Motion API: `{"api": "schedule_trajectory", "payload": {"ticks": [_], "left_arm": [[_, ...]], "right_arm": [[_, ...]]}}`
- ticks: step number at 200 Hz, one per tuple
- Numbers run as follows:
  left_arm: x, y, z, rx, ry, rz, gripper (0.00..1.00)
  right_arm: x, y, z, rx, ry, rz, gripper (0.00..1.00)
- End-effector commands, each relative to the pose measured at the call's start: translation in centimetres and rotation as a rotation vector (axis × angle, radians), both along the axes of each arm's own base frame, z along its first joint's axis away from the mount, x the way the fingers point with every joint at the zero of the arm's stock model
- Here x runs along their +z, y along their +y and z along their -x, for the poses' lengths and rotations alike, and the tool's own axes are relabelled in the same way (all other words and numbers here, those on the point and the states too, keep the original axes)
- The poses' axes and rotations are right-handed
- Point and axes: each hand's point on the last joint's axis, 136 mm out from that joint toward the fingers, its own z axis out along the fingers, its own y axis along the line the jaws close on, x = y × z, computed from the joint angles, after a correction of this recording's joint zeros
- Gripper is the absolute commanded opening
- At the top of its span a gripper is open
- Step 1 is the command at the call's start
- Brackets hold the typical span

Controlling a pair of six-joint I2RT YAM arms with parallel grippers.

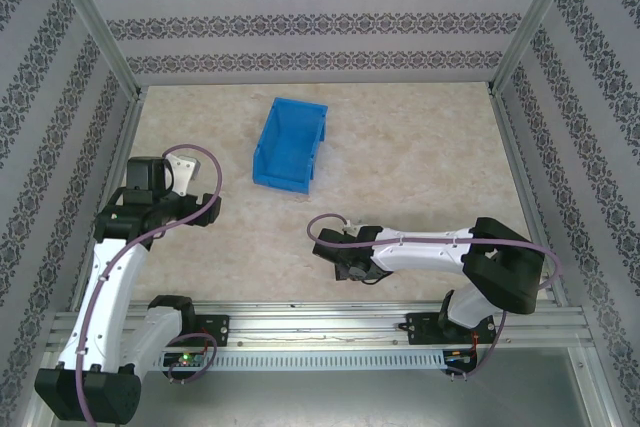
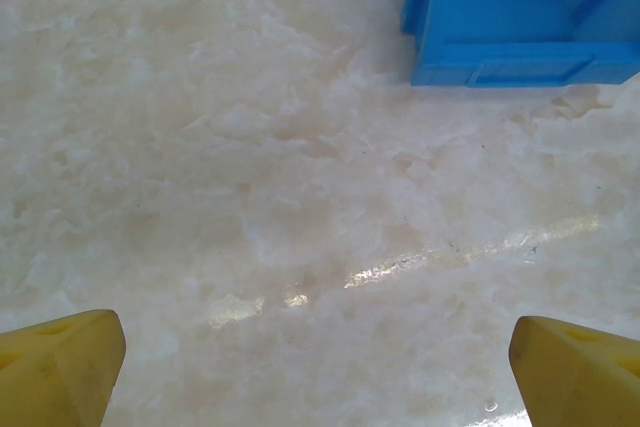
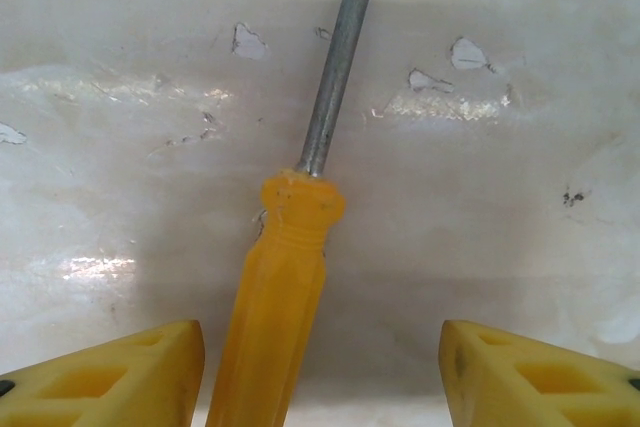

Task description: Put the screwdriver in the bin

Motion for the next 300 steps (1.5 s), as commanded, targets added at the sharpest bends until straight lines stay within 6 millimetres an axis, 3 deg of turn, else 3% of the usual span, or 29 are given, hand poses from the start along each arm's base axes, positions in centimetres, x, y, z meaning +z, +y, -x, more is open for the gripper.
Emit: {"api": "schedule_trajectory", "payload": {"ticks": [1,81,125,196,236,300], "left_arm": [[0.9,0.0,0.6,-0.001,0.007,0.01,0.99],[1.2,-0.1,0.7,-0.006,0.012,0.011,0.99],[1.6,-0.2,0.6,-0.014,0.01,0.01,0.99],[1.4,-0.1,0.1,-0.009,0.039,0.012,0.99],[2.0,0.0,-0.1,-0.008,0.019,0.005,0.99],[2.8,0.0,-0.7,0.0,0.006,0.011,0.99]], "right_arm": [[-0.7,-0.7,0.4,0.003,0.014,0.025,0.61],[-2.6,-0.7,1.2,0.003,0.054,0.015,0.41],[-2.3,-0.9,1.0,0.009,0.037,0.015,0.26],[-1.6,-0.7,0.3,0.033,0.005,0.027,0.13],[0.0,-0.3,-0.4,0.055,-0.034,0.016,0.12],[4.3,-0.2,-1.6,0.057,-0.118,-0.085,0.11]]}}
